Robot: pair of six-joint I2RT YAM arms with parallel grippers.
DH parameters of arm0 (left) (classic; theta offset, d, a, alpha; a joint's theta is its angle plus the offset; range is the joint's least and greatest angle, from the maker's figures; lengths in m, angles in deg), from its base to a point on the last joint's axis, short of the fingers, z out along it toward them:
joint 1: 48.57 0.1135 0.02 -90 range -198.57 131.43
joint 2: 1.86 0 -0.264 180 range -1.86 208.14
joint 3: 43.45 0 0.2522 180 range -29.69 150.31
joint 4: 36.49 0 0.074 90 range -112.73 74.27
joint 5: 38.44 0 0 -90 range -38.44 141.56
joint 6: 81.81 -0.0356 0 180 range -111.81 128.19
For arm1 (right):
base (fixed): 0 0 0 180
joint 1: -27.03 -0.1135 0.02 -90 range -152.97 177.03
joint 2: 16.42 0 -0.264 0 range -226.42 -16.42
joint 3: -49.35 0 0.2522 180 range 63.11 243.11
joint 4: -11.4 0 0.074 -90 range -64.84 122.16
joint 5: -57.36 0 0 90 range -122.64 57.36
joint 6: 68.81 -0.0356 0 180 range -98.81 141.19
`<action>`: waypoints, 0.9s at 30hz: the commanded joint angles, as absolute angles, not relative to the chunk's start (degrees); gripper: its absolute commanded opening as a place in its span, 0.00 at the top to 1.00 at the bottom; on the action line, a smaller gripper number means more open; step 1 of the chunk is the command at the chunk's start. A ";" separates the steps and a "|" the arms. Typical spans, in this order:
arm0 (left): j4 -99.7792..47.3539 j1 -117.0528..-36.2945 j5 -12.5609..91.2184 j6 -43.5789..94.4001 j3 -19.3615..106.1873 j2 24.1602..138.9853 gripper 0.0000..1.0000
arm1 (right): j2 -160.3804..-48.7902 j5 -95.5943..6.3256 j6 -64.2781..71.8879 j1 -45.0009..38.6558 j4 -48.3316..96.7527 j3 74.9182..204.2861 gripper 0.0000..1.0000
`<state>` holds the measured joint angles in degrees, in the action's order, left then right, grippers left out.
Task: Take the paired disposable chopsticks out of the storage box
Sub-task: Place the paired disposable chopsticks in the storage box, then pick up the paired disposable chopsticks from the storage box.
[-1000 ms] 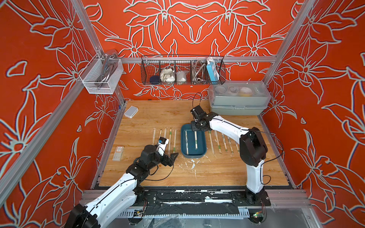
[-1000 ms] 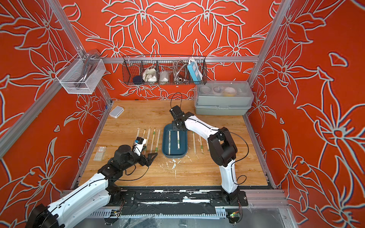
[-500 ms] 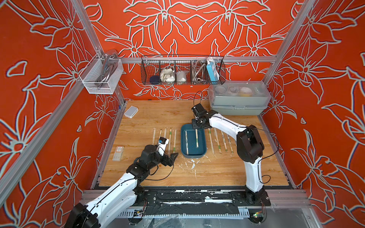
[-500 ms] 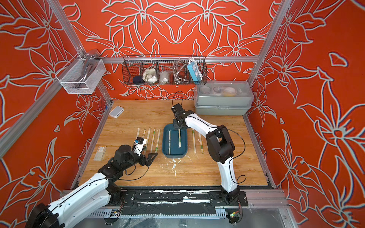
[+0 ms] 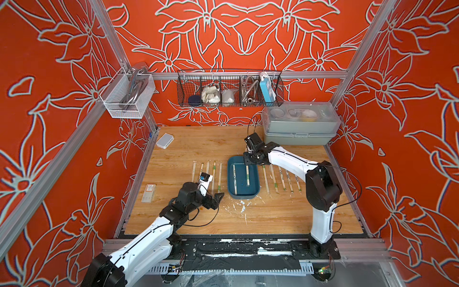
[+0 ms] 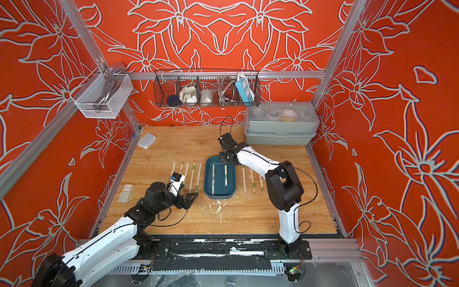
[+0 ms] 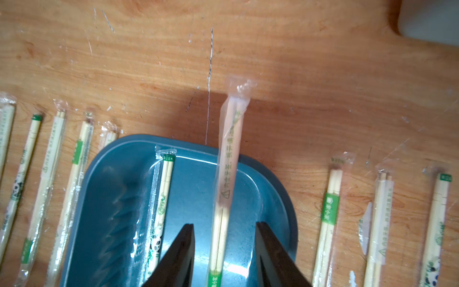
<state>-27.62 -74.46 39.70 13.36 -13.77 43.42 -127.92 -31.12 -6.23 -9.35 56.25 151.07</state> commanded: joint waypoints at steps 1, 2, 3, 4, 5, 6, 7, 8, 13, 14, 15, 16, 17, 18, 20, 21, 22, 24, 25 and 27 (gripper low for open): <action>-28.53 -74.77 39.48 13.11 -12.55 43.58 0.00 | -129.50 -30.69 -5.10 -9.97 54.67 150.30 0.56; -28.53 -74.77 39.43 13.10 -12.55 43.67 0.00 | -129.98 -30.78 -4.99 -9.97 54.61 150.39 0.56; -28.53 -74.76 39.52 13.03 -12.55 43.67 0.00 | -130.35 -30.78 -5.00 -9.97 54.54 150.55 0.56; -28.57 -74.77 39.47 13.07 -12.55 43.71 0.00 | -130.87 -30.86 -4.85 -9.97 54.37 150.82 0.56; -28.53 -74.77 39.52 13.06 -12.55 43.76 0.00 | -131.32 -31.08 -4.58 -9.97 54.13 151.05 0.57; -28.60 -74.77 39.51 13.03 -12.55 43.83 0.00 | -131.74 -31.21 -4.43 -9.97 53.80 151.16 0.57; -28.62 -74.77 39.50 13.02 -12.55 43.85 0.00 | -132.21 -31.02 -4.41 -9.97 53.79 151.45 0.58; -28.54 -74.77 39.51 13.02 -12.49 43.85 0.00 | -132.75 -30.80 -4.47 -9.97 53.90 151.69 0.58; -28.44 -74.77 39.54 13.02 -12.44 43.85 0.00 | -134.86 -30.01 -5.06 -9.99 53.39 151.96 0.60; -28.53 -74.77 39.52 13.02 -12.42 43.85 0.00 | -135.32 -30.00 -5.17 -9.96 53.30 152.04 0.61; -28.53 -74.77 39.47 13.02 -12.46 43.85 0.00 | -135.70 -30.07 -5.18 -10.02 53.16 152.13 0.62; -28.53 -74.77 39.56 13.02 -12.47 43.93 0.00 | -136.15 -30.26 -5.09 -10.03 53.11 152.30 0.64; -28.45 -74.79 39.59 13.02 -12.45 43.93 0.00 | -136.44 -30.26 -5.09 -9.98 53.12 152.32 0.67; -28.44 -74.76 39.55 13.02 -12.46 43.88 0.00 | -136.55 -30.26 -5.17 -10.00 53.19 152.45 0.71; -28.53 -74.78 39.52 13.02 -12.42 43.85 0.00 | -136.40 -30.39 -5.18 -10.02 53.23 152.37 0.77; -28.42 -74.77 39.68 13.02 -12.46 43.91 0.00 | -136.23 -30.47 -5.25 -10.06 53.20 152.36 0.78; -28.44 -74.77 39.65 13.02 -12.47 43.93 0.00 | -135.93 -30.53 -5.27 -10.04 53.33 152.34 0.80; -28.44 -74.77 39.68 13.02 -12.46 44.00 0.00 | -135.34 -30.53 -5.35 -10.23 53.71 152.32 0.85; -28.44 -74.77 39.61 13.02 -12.46 44.02 0.00 | -135.02 -30.68 -5.35 -10.32 53.81 152.16 0.87; -28.47 -74.77 39.72 13.02 -12.40 44.11 0.00 | -134.23 -30.88 -5.44 -10.41 54.26 152.12 0.90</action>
<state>-27.68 -74.46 39.72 13.34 -13.75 43.94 -135.81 -31.20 -5.03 -9.77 53.39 151.14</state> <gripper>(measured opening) 0.998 0.146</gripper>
